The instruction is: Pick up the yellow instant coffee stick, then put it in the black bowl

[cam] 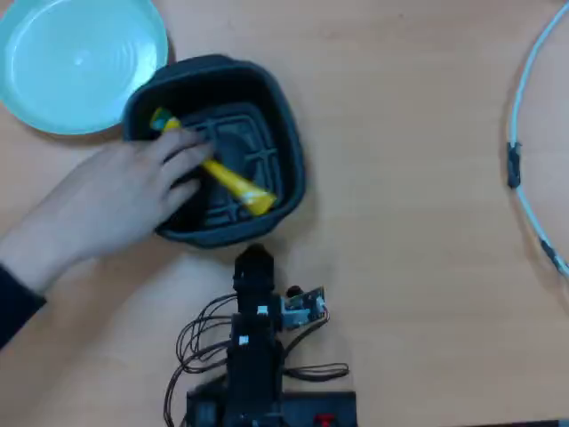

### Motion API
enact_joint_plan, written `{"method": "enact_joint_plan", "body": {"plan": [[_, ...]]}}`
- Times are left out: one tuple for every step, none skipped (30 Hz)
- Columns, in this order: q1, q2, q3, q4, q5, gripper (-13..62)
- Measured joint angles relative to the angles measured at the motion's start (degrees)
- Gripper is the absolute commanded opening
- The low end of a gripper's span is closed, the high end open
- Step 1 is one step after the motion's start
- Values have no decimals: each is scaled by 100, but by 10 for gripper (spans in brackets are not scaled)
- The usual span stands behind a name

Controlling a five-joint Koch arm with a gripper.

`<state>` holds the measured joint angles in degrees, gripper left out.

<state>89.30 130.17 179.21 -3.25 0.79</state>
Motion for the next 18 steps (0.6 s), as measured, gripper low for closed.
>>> {"method": "enact_joint_plan", "body": {"plan": [[0, 0, 0, 0, 0, 0], [0, 0, 0, 0, 0, 1], [0, 0, 0, 0, 0, 0], [0, 0, 0, 0, 0, 1], [0, 0, 0, 0, 0, 1], [0, 0, 0, 0, 0, 1], [0, 0, 0, 0, 0, 1], [0, 0, 0, 0, 0, 0], [9, 0, 0, 0, 0, 0], [9, 0, 0, 0, 0, 0], [18, 0, 0, 0, 0, 1], [26, 0, 0, 0, 0, 1], [35, 0, 0, 0, 0, 0], [35, 0, 0, 0, 0, 1], [35, 0, 0, 0, 0, 0], [26, 0, 0, 0, 0, 0], [35, 0, 0, 0, 0, 1], [35, 0, 0, 0, 0, 1]]}}
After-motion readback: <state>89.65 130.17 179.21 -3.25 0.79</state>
